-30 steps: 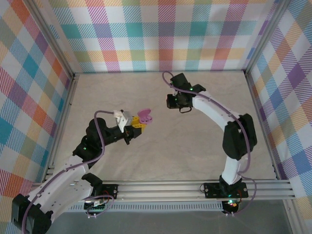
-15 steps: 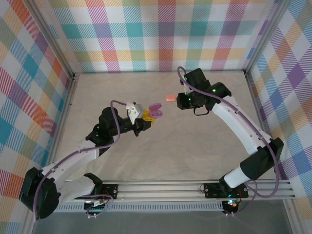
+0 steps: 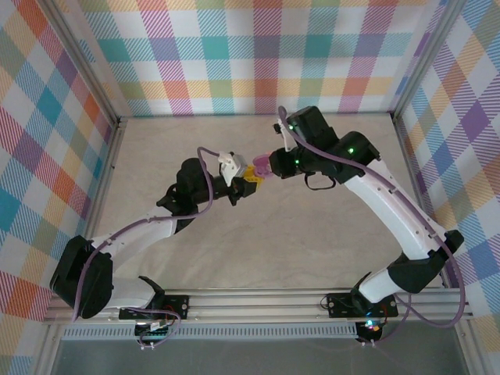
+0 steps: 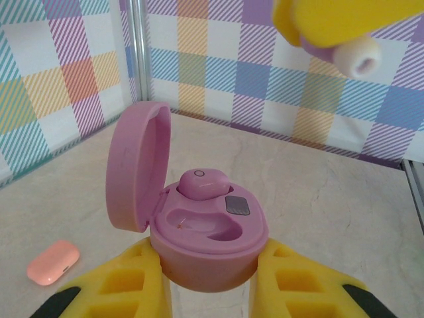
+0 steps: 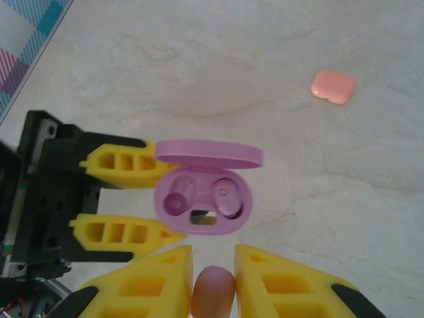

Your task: Insert wireless bluetooth earbuds into charging case

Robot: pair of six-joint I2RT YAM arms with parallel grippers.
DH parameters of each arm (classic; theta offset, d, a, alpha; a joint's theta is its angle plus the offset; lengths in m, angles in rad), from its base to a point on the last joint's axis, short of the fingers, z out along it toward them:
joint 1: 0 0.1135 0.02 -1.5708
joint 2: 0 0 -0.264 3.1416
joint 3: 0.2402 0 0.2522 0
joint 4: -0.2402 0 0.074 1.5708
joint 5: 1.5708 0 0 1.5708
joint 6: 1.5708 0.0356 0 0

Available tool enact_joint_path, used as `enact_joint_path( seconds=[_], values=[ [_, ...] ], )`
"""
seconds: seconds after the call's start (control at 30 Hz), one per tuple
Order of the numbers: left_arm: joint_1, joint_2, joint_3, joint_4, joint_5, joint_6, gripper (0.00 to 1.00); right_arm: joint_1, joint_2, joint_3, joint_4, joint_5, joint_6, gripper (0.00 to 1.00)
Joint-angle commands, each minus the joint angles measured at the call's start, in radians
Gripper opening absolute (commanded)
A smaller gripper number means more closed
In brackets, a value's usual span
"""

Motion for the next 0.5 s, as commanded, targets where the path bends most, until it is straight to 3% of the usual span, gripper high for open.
enact_joint_path(
  seconds=[0.0, 0.47],
  values=[
    [-0.015, 0.007, 0.039, 0.075, 0.021, -0.012, 0.14, 0.019, 0.029, 0.018, 0.003, -0.015, 0.012, 0.23],
    [-0.036, -0.002, 0.027, 0.070, 0.030, -0.015, 0.14, 0.029, 0.088, 0.030, 0.029, 0.018, -0.026, 0.24]
  ],
)
